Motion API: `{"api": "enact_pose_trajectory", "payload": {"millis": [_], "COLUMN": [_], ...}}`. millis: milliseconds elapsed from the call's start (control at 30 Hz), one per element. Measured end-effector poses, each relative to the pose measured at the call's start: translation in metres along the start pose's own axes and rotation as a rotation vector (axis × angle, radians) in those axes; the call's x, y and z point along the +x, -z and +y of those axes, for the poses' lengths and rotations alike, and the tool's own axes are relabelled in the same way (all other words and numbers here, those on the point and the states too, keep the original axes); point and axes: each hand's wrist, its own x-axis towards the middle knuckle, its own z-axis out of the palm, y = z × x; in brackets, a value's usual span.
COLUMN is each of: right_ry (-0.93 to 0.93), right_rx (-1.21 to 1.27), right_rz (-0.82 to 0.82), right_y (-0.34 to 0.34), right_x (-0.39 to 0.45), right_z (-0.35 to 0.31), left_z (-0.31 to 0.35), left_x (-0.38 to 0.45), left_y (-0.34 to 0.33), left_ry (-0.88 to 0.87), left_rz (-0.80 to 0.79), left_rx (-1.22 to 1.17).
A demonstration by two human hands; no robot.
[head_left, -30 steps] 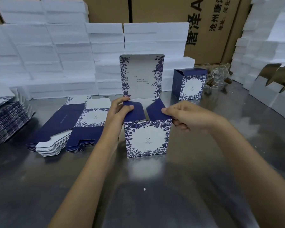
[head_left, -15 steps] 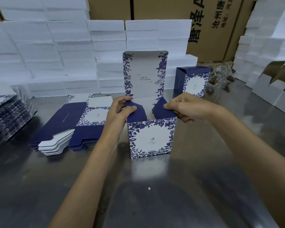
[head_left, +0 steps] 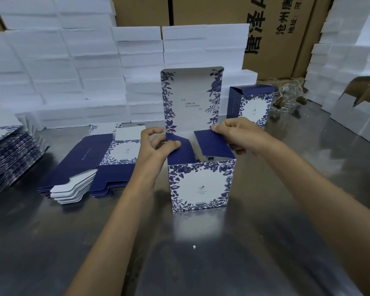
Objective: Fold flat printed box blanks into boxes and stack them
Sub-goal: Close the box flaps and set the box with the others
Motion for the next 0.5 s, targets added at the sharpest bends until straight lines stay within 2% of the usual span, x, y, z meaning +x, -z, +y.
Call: {"api": "enact_pose_trajectory", "payload": {"millis": [133,267,367,500], "right_ry": [0.001,0.122,0.125,0.09], "right_rx": [0.073,0.243,0.374,0.174], "right_rz": [0.063,0.153,0.121,0.047], "right_y": [-0.007,-0.002,0.0,0.002], "right_x": [-0.002,-0.008,-0.012,-0.02], "right_z": [0.006,0.003,0.003,0.009], "left_z": [-0.001,-0.001,-0.002,-0.003], "left_x": [0.001,-0.001,-0.003,-0.002], "left_y": [0.001,-0.001,-0.003,-0.003], "left_ry": [-0.043,-0.027,-0.026,-0.007], "left_rz": [-0.061,-0.024,0.032,0.044], "left_rx": [0.046,0.069,0.156,0.127]}}
